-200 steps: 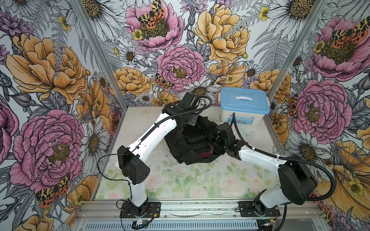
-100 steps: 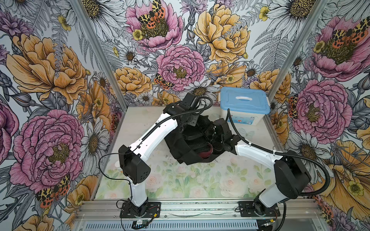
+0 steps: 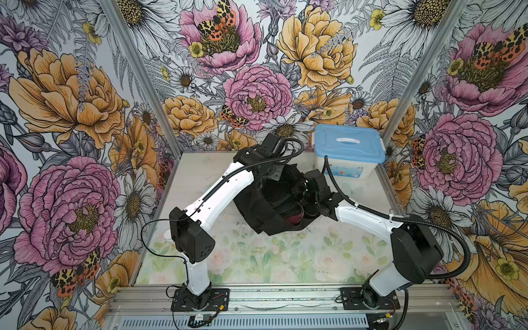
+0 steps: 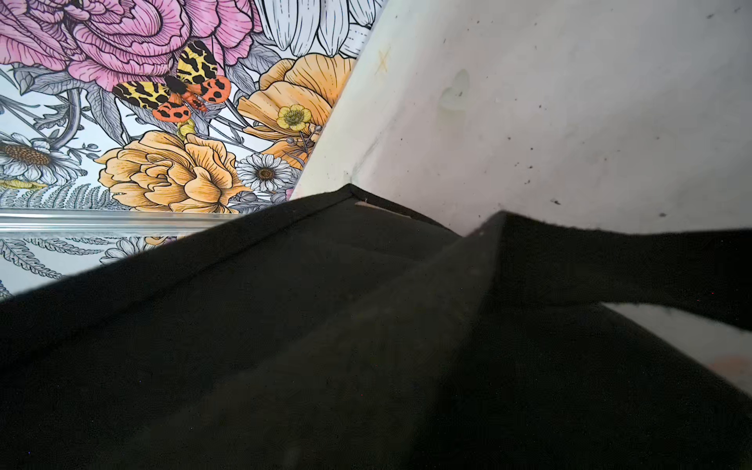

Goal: Remove the ping pong set from the canvas bag
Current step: Pick up the ping pong set from the canvas bag.

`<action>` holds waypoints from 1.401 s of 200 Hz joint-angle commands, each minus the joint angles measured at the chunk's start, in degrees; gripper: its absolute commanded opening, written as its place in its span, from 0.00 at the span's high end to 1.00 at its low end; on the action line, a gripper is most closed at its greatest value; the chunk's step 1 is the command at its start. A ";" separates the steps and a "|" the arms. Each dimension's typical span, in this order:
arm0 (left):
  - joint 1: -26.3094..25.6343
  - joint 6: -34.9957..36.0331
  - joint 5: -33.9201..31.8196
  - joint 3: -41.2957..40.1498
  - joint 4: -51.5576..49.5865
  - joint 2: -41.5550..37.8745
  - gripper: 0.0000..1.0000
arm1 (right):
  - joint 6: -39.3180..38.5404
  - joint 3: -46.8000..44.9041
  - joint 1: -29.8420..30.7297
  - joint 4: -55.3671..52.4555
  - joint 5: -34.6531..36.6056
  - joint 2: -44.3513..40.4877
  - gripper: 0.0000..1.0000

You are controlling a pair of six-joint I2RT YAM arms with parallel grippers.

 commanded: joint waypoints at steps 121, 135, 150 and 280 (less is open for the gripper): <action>4.39 -1.00 2.36 -7.34 11.32 -8.48 1.00 | -7.10 4.28 1.36 8.51 -1.88 -10.57 0.98; 4.84 -0.93 2.45 -7.69 11.50 -8.70 1.00 | -7.93 4.63 1.36 7.73 -1.77 -11.38 0.99; 5.41 -0.97 2.49 -8.10 11.63 -8.83 1.00 | -8.99 4.63 1.36 7.31 -1.55 -12.45 0.99; 13.18 -1.22 4.35 -12.59 14.16 -12.09 1.00 | -22.47 6.13 0.94 -1.67 2.24 -21.79 1.00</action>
